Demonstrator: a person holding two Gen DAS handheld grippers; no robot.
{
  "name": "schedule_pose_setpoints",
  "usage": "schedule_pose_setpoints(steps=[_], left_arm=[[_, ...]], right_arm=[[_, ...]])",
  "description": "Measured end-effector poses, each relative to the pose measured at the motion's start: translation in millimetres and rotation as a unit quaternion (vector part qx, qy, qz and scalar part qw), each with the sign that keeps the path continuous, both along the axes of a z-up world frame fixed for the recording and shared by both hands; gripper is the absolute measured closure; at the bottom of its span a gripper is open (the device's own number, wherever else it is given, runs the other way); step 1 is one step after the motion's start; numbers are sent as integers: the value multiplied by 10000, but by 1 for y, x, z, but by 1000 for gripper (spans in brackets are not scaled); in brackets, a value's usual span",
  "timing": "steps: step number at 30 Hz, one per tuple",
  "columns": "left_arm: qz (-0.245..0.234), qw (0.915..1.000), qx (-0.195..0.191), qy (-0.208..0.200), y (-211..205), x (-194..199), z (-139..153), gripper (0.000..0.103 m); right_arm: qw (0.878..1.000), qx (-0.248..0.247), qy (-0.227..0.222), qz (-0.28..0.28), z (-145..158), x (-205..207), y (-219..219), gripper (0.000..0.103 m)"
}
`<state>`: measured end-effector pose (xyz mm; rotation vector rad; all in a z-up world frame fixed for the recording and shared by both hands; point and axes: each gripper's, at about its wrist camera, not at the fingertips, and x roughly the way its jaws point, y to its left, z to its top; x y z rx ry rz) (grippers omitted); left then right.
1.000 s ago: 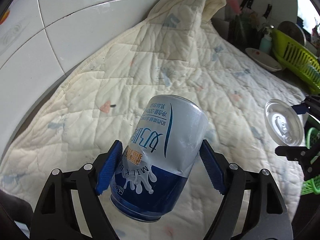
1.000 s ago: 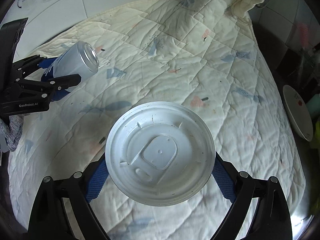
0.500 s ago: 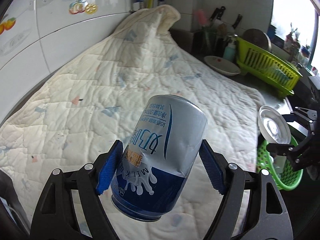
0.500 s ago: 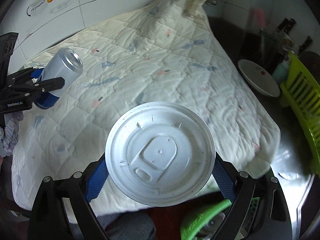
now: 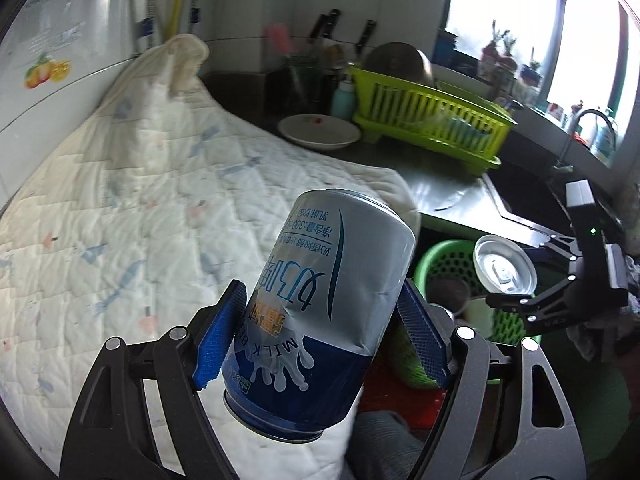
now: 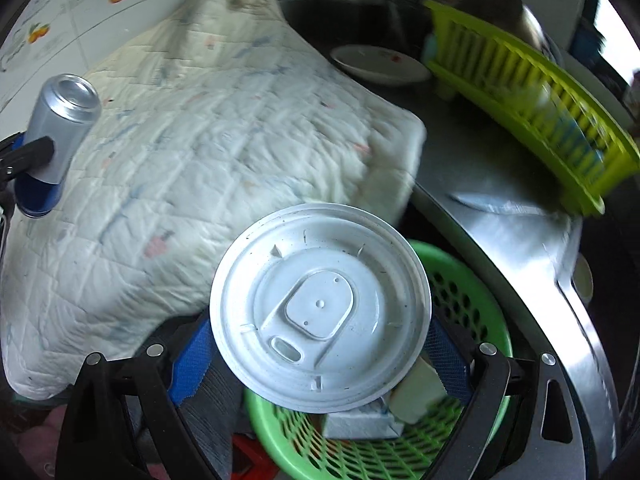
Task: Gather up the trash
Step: 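Carry the lid and can into the wastebasket and open both grippers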
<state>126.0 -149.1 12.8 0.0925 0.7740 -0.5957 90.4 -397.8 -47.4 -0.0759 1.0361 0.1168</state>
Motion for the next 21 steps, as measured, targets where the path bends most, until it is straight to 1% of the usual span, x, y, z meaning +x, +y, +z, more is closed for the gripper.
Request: schedule_pose_setpoints(steps=[3, 7, 9, 14, 17, 21], left_arm=[[-236, 9997, -86, 39, -28, -5, -2, 27], [-551, 9983, -147, 102, -64, -14, -5, 27], [-686, 9974, -165, 118, -79, -18, -6, 27], [-1009, 9945, -197, 206, -115, -32, -12, 27], [-1169, 9925, -227, 289, -135, -38, -17, 27], [-1348, 9896, -259, 431, -156, -43, -25, 27]], right_arm=[[9995, 58, 120, -294, -10, -15, -29, 14], [9979, 121, 203, -597, -20, -32, -55, 13], [9970, 231, 244, -704, -24, -40, -66, 12], [9948, 430, 136, -913, -25, -61, -84, 11], [9942, 386, 14, -1002, -22, -72, -90, 11], [9921, 450, -179, -1159, -15, -84, -98, 10]])
